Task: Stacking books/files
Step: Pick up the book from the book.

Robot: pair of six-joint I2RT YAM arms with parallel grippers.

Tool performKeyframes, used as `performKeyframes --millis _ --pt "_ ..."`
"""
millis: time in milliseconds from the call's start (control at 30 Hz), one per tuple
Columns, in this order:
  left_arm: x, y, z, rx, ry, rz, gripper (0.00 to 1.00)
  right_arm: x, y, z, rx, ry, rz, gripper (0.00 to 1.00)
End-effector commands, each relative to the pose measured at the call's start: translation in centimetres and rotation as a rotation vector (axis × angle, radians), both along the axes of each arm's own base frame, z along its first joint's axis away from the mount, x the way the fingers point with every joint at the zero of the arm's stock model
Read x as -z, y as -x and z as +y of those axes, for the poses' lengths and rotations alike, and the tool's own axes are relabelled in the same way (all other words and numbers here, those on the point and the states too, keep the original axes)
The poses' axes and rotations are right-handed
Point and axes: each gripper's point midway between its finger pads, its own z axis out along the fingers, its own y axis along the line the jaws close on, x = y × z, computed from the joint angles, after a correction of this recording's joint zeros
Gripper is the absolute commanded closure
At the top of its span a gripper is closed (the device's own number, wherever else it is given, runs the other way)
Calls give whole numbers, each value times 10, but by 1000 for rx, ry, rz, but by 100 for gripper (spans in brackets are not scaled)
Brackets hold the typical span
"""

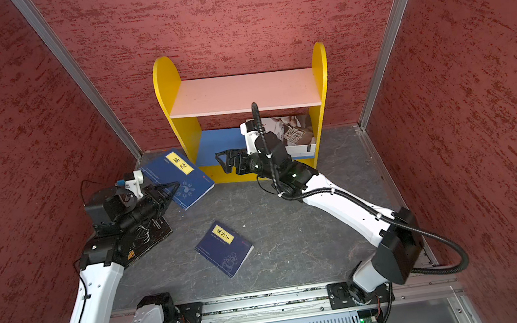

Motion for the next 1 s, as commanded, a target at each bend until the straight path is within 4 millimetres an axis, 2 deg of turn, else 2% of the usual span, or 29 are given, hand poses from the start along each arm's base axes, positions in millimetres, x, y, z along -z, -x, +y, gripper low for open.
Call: performKeyframes --millis 0,200,333,433,567,700,967 --pt "-56 -3 -24 75 -27 -189 100 -26 -6 -44 123 -88 -37 1" --pt "-130 -20 -72 120 47 -392 100 -81 13 -79 91 -221 -142 1" --pt "-170 -38 -90 68 100 -485 100 -115 28 -95 51 -295 -217 1" --pt "-183 -59 -101 30 150 -503 100 -131 38 -106 45 -327 -255 1" --pt "-193 -75 -123 -6 172 -529 100 -147 47 -115 31 -384 -301 1" --pt "-202 -88 -143 -4 245 -552 100 -146 41 -117 2 -446 -271 1" --pt "-216 -95 -177 61 331 -567 100 -137 20 -99 -107 -569 -189 1"
